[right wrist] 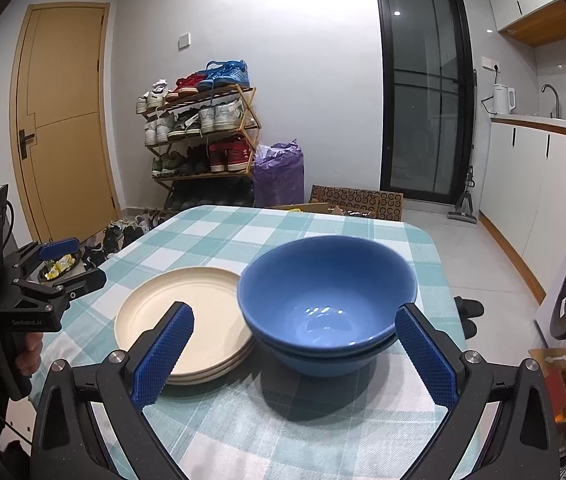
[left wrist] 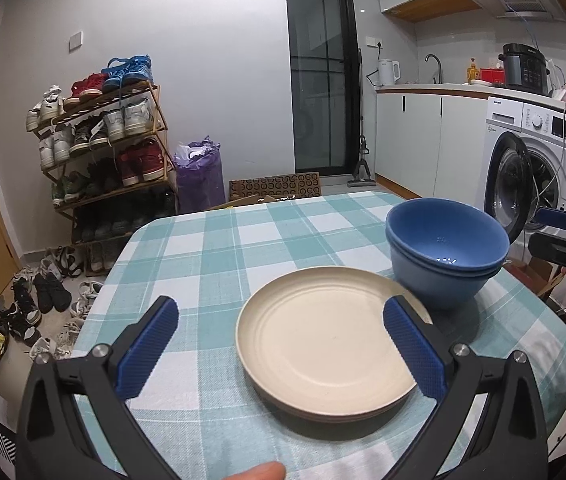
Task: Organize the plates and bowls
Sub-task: 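Move both grippers back to the stacked blue bowls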
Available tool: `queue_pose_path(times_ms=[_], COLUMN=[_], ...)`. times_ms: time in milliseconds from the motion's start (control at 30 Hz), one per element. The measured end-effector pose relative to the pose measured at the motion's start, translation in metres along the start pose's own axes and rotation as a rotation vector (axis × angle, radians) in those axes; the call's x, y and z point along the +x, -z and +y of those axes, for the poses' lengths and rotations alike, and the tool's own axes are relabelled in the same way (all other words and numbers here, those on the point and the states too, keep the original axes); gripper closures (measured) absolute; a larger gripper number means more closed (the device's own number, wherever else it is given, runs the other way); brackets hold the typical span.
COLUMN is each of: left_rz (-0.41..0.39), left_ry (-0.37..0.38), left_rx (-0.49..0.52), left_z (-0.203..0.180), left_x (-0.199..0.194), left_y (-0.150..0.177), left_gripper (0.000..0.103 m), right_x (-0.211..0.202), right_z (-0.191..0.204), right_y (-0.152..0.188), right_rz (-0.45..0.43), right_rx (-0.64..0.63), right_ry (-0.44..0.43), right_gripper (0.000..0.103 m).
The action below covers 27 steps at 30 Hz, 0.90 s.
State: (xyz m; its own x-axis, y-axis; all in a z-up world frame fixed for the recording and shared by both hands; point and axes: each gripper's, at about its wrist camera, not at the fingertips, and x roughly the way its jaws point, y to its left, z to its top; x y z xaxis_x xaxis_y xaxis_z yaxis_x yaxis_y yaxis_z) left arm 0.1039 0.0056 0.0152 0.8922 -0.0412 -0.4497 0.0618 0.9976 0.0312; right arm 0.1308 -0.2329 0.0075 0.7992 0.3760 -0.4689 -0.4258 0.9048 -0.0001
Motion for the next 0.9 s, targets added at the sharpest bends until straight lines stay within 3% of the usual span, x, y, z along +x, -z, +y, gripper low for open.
queue_pose_path(times_ms=[233, 433, 633, 900], left_rz=[0.024, 0.033, 0.076, 0.172], left_ry=[-0.009, 0.024, 0.097, 0.172], left_rx=[-0.017, -0.008, -0.017, -0.054], left_z=[0.004, -0.012, -0.037, -0.056], left_x=[-0.001, 0.003, 0.025, 0.060], left_y=[0.016, 0.007, -0.012, -0.027], left_gripper=[0.000, 0.000, 0.000, 0.000], right_x=[0.001, 0.007, 0.018, 0.034], right_z=[0.004, -0.010, -0.039, -0.060], right_y=[0.017, 0.020, 0.017, 0.010], right_rz=[-0.002, 0.029, 0.078, 0.137], right_rx=[0.027, 0.073, 0.170, 0.201], right_ry=[0.008, 0.046, 0.058, 0.092], right_gripper=[0.000, 0.000, 0.001, 0.001])
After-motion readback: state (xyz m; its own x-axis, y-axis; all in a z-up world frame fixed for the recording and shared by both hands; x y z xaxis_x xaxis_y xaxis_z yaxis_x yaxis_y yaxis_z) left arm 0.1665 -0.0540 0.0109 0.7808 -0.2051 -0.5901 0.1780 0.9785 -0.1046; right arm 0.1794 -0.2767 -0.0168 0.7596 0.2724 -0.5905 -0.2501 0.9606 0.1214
